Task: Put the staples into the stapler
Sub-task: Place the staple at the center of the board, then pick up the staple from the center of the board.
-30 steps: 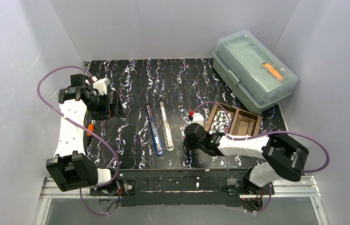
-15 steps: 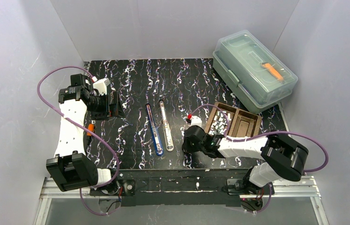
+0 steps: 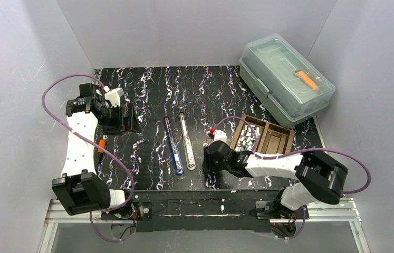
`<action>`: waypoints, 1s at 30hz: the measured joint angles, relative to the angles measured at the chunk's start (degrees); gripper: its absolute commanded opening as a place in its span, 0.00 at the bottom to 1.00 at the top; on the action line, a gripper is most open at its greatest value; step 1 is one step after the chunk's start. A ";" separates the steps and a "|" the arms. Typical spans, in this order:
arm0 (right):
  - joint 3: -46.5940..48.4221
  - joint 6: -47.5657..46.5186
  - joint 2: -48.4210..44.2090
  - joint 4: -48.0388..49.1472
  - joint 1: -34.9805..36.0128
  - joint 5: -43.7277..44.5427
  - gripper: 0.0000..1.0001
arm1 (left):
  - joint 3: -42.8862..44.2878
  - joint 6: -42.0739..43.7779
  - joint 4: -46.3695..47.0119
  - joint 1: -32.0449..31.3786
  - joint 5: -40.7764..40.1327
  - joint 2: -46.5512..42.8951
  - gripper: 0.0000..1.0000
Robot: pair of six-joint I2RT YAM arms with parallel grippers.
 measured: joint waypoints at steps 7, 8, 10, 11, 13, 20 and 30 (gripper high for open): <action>2.82 -1.44 0.57 -5.49 0.00 1.03 0.51 | 0.00 0.00 0.00 0.00 0.04 0.00 0.99; 3.32 -1.55 0.96 -5.92 0.00 1.05 0.51 | 0.00 0.00 0.00 0.00 0.04 0.00 0.99; 3.78 -1.64 1.49 -6.19 0.02 1.05 0.51 | 0.00 0.00 0.00 -0.02 0.04 0.00 0.99; 3.91 -1.66 1.64 -6.38 0.09 1.05 0.51 | 0.00 0.02 0.00 0.00 0.04 0.00 0.99; 4.13 -1.73 1.81 -6.91 0.37 1.22 0.51 | 0.00 0.02 0.00 0.00 0.04 0.00 0.99; 6.64 -1.95 3.15 -9.01 2.21 2.40 0.46 | 0.00 0.00 0.00 0.00 0.07 0.00 0.99; 11.28 -1.81 7.63 -13.44 2.95 5.75 0.37 | 0.00 0.02 0.00 -0.02 0.04 0.00 0.99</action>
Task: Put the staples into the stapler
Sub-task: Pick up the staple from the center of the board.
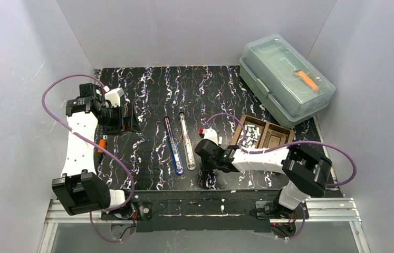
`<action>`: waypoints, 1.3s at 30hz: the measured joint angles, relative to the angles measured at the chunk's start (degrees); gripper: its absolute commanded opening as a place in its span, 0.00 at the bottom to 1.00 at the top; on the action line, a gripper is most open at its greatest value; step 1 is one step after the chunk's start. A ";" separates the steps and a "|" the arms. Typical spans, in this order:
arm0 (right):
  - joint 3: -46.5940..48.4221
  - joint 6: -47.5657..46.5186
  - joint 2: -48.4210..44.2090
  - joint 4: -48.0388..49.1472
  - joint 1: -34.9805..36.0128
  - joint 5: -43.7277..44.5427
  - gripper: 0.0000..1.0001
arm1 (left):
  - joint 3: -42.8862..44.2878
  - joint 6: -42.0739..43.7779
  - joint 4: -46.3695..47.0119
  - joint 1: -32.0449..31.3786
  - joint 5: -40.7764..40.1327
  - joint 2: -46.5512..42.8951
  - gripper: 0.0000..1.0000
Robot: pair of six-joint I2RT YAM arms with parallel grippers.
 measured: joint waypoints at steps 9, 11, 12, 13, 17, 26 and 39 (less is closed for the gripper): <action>3.06 0.22 2.16 -4.15 1.20 2.60 0.36 | 0.00 0.04 0.00 0.02 0.00 0.00 0.99; 3.65 0.35 2.49 -5.18 1.66 3.02 0.38 | 0.00 0.17 0.00 0.00 0.00 0.00 0.99; 3.82 0.37 2.60 -5.57 1.86 3.17 0.38 | 0.00 0.22 0.00 0.02 0.00 0.00 0.99; 4.09 0.42 2.69 -6.14 2.01 3.34 0.37 | 0.00 0.33 0.00 0.00 0.00 0.00 0.99; 4.68 0.76 3.04 -7.41 2.75 3.96 0.30 | 0.00 0.63 0.00 0.02 -0.02 0.00 0.99; 5.62 1.86 3.69 -8.70 3.34 4.90 0.14 | -0.02 1.49 0.02 0.02 -0.09 -0.81 0.99; 16.06 2.67 3.28 -16.44 5.60 11.74 0.01 | -1.36 2.54 1.36 0.02 -1.68 -0.07 0.99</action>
